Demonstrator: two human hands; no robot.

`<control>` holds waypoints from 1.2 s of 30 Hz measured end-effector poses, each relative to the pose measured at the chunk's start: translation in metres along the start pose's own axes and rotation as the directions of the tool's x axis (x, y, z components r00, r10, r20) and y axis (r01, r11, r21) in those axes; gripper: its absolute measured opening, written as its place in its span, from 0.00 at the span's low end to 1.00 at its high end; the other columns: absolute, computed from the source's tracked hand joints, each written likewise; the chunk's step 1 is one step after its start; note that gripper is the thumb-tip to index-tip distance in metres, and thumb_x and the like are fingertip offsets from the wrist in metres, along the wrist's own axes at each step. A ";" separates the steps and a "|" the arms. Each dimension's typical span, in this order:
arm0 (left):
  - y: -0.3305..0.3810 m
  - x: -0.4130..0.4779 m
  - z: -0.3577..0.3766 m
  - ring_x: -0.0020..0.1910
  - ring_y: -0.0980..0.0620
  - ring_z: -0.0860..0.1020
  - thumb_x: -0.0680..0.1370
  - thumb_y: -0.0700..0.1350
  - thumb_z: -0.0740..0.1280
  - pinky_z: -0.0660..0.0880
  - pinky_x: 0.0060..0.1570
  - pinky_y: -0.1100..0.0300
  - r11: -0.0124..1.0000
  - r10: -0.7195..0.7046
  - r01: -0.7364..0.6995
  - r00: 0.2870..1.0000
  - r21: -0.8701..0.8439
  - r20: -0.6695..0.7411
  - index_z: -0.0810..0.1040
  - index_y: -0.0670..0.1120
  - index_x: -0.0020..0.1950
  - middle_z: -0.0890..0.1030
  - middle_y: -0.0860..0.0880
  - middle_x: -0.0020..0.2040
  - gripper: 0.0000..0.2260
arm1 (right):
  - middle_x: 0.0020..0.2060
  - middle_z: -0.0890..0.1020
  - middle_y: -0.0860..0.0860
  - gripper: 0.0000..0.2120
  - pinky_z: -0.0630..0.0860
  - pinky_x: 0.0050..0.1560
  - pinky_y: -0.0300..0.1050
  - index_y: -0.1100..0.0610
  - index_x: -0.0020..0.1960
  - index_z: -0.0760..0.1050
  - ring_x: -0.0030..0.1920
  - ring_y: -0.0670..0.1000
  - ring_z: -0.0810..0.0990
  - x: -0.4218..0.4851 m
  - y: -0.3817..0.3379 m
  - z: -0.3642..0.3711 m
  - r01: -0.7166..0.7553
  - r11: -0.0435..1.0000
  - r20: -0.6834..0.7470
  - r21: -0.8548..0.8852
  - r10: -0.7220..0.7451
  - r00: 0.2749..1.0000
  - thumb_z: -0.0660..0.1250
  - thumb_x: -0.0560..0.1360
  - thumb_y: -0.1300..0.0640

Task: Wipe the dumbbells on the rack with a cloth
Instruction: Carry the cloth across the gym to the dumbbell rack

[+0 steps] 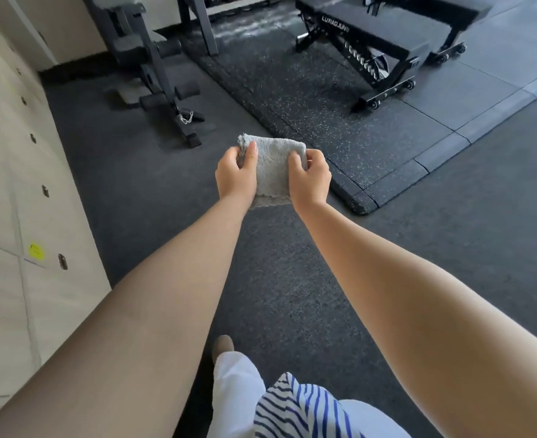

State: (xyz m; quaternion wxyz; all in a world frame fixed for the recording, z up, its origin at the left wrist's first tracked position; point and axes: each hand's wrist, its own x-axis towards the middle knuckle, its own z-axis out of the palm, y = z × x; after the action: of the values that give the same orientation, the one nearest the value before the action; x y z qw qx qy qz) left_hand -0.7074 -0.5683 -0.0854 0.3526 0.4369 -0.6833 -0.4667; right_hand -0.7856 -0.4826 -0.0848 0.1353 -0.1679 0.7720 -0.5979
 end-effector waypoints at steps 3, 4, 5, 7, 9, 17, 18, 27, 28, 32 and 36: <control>-0.002 0.042 -0.009 0.31 0.57 0.64 0.80 0.54 0.62 0.64 0.33 0.62 1.000 0.018 -0.018 0.998 0.010 0.061 0.64 0.47 0.34 0.66 0.54 0.31 0.18 | 0.32 0.70 0.45 0.11 0.65 0.32 0.34 0.58 0.44 0.71 0.32 0.43 0.66 0.017 -0.009 0.034 -0.026 1.000 -0.061 0.007 0.027 0.998 0.61 0.80 0.52; -0.004 0.057 -0.014 0.31 0.57 0.64 0.80 0.54 0.62 0.64 0.33 0.62 1.000 0.021 -0.022 0.997 0.014 0.078 0.64 0.47 0.34 0.66 0.54 0.31 0.18 | 0.33 0.70 0.45 0.11 0.65 0.32 0.34 0.60 0.46 0.72 0.32 0.43 0.67 0.023 -0.013 0.047 -0.034 0.999 -0.075 0.007 0.035 0.997 0.61 0.81 0.52; -0.006 0.073 -0.020 0.31 0.57 0.64 0.80 0.54 0.62 0.64 0.34 0.62 1.000 0.025 -0.027 0.995 0.017 0.093 0.65 0.46 0.35 0.67 0.54 0.32 0.18 | 0.33 0.71 0.45 0.12 0.65 0.32 0.34 0.61 0.47 0.73 0.33 0.43 0.67 0.028 -0.018 0.060 -0.041 0.999 -0.089 0.006 0.041 0.995 0.61 0.81 0.52; -0.010 0.104 -0.032 0.33 0.56 0.66 0.80 0.54 0.62 0.66 0.36 0.61 0.999 0.032 -0.034 0.993 0.008 0.112 0.69 0.43 0.38 0.69 0.54 0.33 0.18 | 0.34 0.72 0.45 0.12 0.67 0.35 0.38 0.62 0.50 0.74 0.34 0.43 0.69 0.040 -0.030 0.087 -0.046 0.999 -0.103 0.007 0.046 0.994 0.62 0.81 0.52; -0.014 0.133 -0.042 0.34 0.56 0.67 0.80 0.55 0.62 0.66 0.37 0.60 0.999 0.042 -0.043 0.991 -0.001 0.128 0.71 0.40 0.41 0.70 0.53 0.34 0.19 | 0.35 0.73 0.44 0.11 0.67 0.36 0.39 0.59 0.50 0.74 0.35 0.42 0.70 0.052 -0.041 0.112 -0.043 0.999 -0.111 0.008 0.044 0.993 0.62 0.81 0.52; -0.030 0.215 -0.067 0.34 0.57 0.68 0.80 0.56 0.61 0.67 0.36 0.62 0.997 0.071 -0.073 0.981 0.006 0.180 0.71 0.43 0.42 0.71 0.54 0.35 0.17 | 0.37 0.73 0.41 0.07 0.66 0.35 0.32 0.54 0.50 0.72 0.36 0.40 0.71 0.090 -0.055 0.184 -0.050 0.999 -0.135 -0.013 0.048 0.990 0.61 0.81 0.51; -0.033 0.223 -0.067 0.35 0.57 0.69 0.80 0.56 0.61 0.68 0.37 0.61 0.997 0.072 -0.075 0.980 0.005 0.183 0.72 0.43 0.43 0.72 0.53 0.36 0.17 | 0.37 0.73 0.41 0.07 0.66 0.35 0.32 0.54 0.50 0.72 0.36 0.39 0.71 0.095 -0.055 0.190 -0.052 0.998 -0.139 -0.018 0.049 0.989 0.62 0.81 0.51; -0.047 0.299 -0.047 0.37 0.57 0.71 0.80 0.55 0.61 0.70 0.41 0.60 0.997 0.077 -0.076 0.980 -0.012 0.185 0.74 0.42 0.46 0.74 0.53 0.38 0.16 | 0.36 0.74 0.41 0.07 0.68 0.36 0.37 0.53 0.49 0.73 0.36 0.40 0.71 0.162 -0.057 0.233 -0.059 0.998 -0.161 -0.038 0.053 0.986 0.63 0.80 0.50; -0.048 0.311 -0.042 0.36 0.58 0.70 0.80 0.55 0.61 0.69 0.40 0.61 0.997 0.079 -0.077 0.980 -0.017 0.184 0.74 0.43 0.45 0.73 0.54 0.37 0.16 | 0.36 0.74 0.41 0.07 0.68 0.35 0.38 0.54 0.49 0.74 0.36 0.40 0.71 0.176 -0.057 0.238 -0.054 0.998 -0.157 -0.041 0.047 0.986 0.63 0.80 0.50; -0.043 0.363 -0.019 0.38 0.56 0.71 0.80 0.55 0.61 0.69 0.42 0.60 0.997 0.074 -0.077 0.981 0.006 0.177 0.73 0.44 0.45 0.73 0.56 0.37 0.14 | 0.36 0.74 0.42 0.08 0.67 0.34 0.36 0.54 0.49 0.74 0.36 0.40 0.71 0.234 -0.059 0.259 -0.047 0.999 -0.139 -0.022 0.043 0.989 0.63 0.80 0.50; -0.032 0.421 0.011 0.45 0.53 0.73 0.80 0.56 0.61 0.72 0.49 0.57 0.998 0.050 -0.057 0.981 0.034 0.187 0.74 0.47 0.46 0.75 0.54 0.42 0.13 | 0.36 0.73 0.41 0.07 0.66 0.34 0.34 0.54 0.49 0.73 0.36 0.39 0.71 0.302 -0.068 0.272 -0.039 0.999 -0.117 -0.023 0.036 0.993 0.63 0.81 0.51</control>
State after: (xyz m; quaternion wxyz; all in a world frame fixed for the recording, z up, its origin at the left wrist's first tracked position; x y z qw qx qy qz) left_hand -0.8646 -0.9599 -0.0877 0.2909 0.3795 -0.7338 -0.4826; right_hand -0.9410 -0.8642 -0.0885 0.0991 -0.1200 0.7889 -0.5944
